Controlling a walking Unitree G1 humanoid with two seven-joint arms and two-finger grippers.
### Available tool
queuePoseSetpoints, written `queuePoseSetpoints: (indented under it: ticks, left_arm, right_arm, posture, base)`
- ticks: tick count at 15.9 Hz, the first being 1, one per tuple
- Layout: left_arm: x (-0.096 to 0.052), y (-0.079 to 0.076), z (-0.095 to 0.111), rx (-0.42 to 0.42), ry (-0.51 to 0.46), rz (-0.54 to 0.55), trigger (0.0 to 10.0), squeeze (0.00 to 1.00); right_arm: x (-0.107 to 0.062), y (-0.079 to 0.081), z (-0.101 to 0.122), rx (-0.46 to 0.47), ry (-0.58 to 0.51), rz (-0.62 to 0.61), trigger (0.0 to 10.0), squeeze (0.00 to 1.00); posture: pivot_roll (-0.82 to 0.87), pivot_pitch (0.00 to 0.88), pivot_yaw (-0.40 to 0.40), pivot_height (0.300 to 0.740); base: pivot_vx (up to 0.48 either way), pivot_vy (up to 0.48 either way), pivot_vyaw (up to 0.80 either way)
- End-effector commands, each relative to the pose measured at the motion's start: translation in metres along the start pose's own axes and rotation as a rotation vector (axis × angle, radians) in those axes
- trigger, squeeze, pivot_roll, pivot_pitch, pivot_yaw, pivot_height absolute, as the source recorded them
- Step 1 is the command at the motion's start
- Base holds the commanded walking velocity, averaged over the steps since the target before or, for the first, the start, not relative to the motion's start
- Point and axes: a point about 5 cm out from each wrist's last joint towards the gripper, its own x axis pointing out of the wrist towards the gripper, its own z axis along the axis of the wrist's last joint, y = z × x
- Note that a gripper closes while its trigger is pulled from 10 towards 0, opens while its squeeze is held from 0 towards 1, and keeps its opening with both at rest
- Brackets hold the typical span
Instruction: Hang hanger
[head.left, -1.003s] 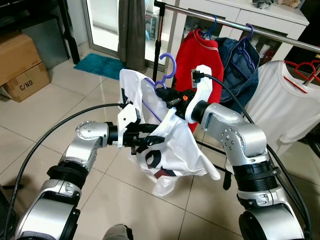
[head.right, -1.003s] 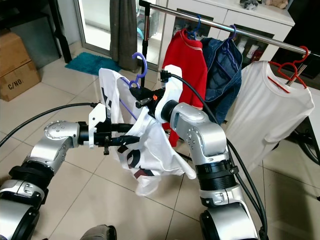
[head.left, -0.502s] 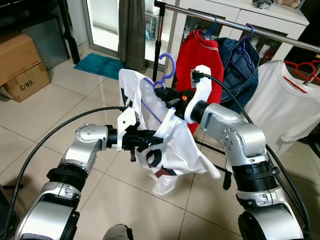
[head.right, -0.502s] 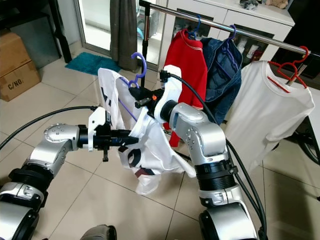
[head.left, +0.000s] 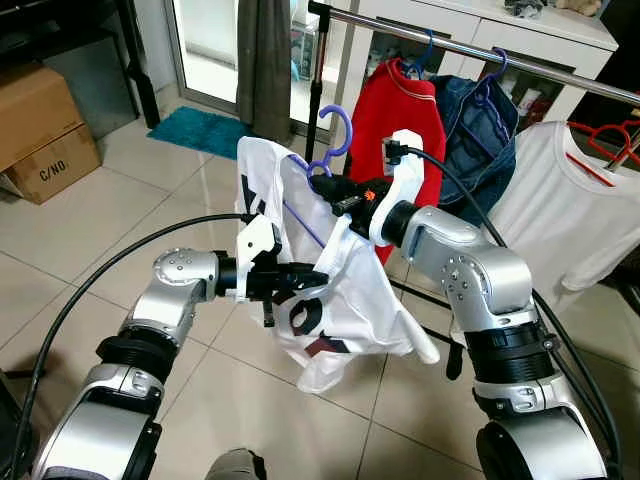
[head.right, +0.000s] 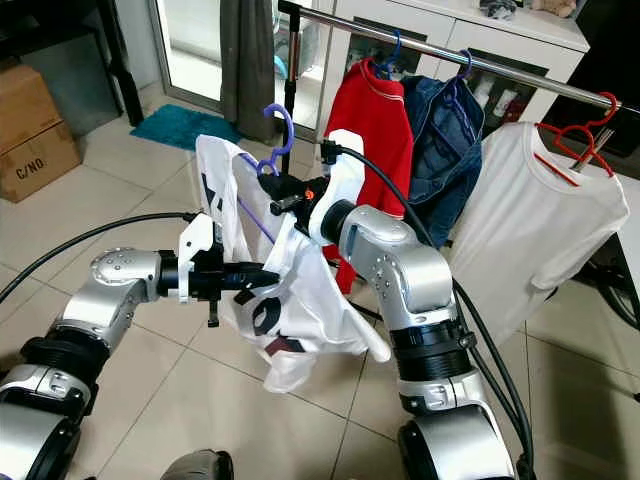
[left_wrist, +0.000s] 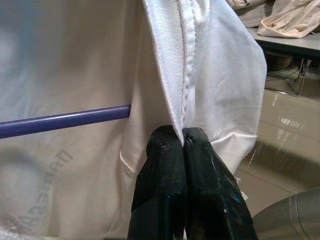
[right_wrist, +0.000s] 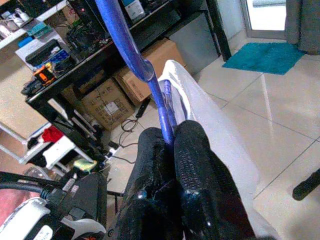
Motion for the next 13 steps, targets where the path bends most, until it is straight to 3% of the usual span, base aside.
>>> queuePoseSetpoints:
  ticks: [1, 4, 8, 11, 13]
  left_arm:
    - [0.006, 0.002, 0.01, 0.032, 0.001, -0.013, 0.0, 0.0]
    - [0.016, -0.008, 0.03, 0.092, -0.035, -0.071, 0.0, 0.0]
    - [0.027, -0.017, 0.049, 0.138, -0.078, -0.111, 0.0, 0.0]
    - [0.035, -0.027, 0.054, 0.124, -0.082, -0.142, 0.0, 0.0]
    - [0.042, -0.035, 0.054, 0.095, -0.107, -0.158, 0.0, 0.0]
  right_arm:
    - [-0.003, -0.004, 0.006, -0.025, -0.02, -0.026, 10.0, 0.0]
    - [0.001, -0.007, -0.008, -0.098, 0.032, -0.096, 10.0, 0.0]
    - [0.009, -0.009, -0.025, -0.112, 0.085, -0.163, 10.0, 0.0]
    - [0.017, -0.006, -0.032, -0.126, 0.102, -0.181, 10.0, 0.0]
    - [0.022, 0.004, -0.039, -0.124, 0.144, -0.107, 10.0, 0.0]
  posture:
    - [-0.02, 0.0, -0.057, 0.74]
    - [-0.01, 0.0, -0.058, 0.74]
    - [0.0, 0.0, -0.063, 0.74]
    - [0.0, 0.0, -0.058, 0.74]
    - [0.0, 0.0, -0.056, 0.74]
  base:
    - [0.0, 0.0, 0.0]
    - [0.0, 0.0, 0.0]
    - [0.0, 0.0, 0.0]
    - [0.0, 0.0, 0.0]
    - [0.0, 0.0, 0.0]
